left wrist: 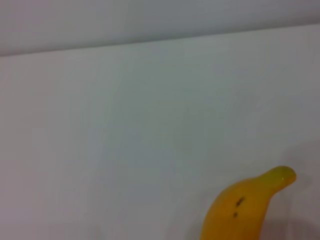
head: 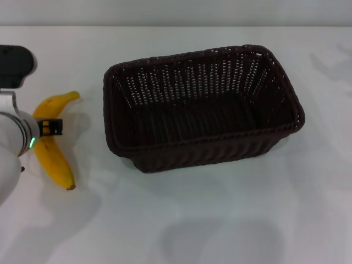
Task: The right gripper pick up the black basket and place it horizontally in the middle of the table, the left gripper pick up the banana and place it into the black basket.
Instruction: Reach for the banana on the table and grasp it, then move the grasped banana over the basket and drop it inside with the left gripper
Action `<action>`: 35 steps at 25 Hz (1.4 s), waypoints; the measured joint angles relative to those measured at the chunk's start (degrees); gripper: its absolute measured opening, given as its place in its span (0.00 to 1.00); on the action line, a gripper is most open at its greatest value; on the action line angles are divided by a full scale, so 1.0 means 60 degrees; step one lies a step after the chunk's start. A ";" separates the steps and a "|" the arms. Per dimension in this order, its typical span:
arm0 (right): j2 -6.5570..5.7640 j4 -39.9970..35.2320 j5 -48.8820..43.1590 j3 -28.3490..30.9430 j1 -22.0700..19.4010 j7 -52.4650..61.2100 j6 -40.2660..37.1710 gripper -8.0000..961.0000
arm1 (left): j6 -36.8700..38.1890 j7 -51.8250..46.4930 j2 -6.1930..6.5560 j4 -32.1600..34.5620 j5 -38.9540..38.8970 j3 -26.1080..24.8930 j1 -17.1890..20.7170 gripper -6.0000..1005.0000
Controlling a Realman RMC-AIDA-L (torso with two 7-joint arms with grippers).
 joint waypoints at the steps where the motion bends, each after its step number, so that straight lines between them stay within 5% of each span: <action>1: 0.0001 0.0011 -0.0001 0.0005 0.0001 0.0000 0.0002 0.86 | 0.0008 0.0007 0.0001 0.0064 0.0010 0.0000 -0.0003 0.49; 23: 0.0000 0.0131 0.0221 0.0118 0.0002 -0.0050 0.0018 0.86 | 0.0315 0.1496 0.0012 0.2426 0.0553 -0.1043 -0.0126 0.49; 35: -0.0001 0.0210 0.0235 0.0117 0.0013 -0.0063 0.0036 0.86 | -0.0685 0.1919 0.0013 0.2473 0.0214 -0.0859 -0.1068 0.49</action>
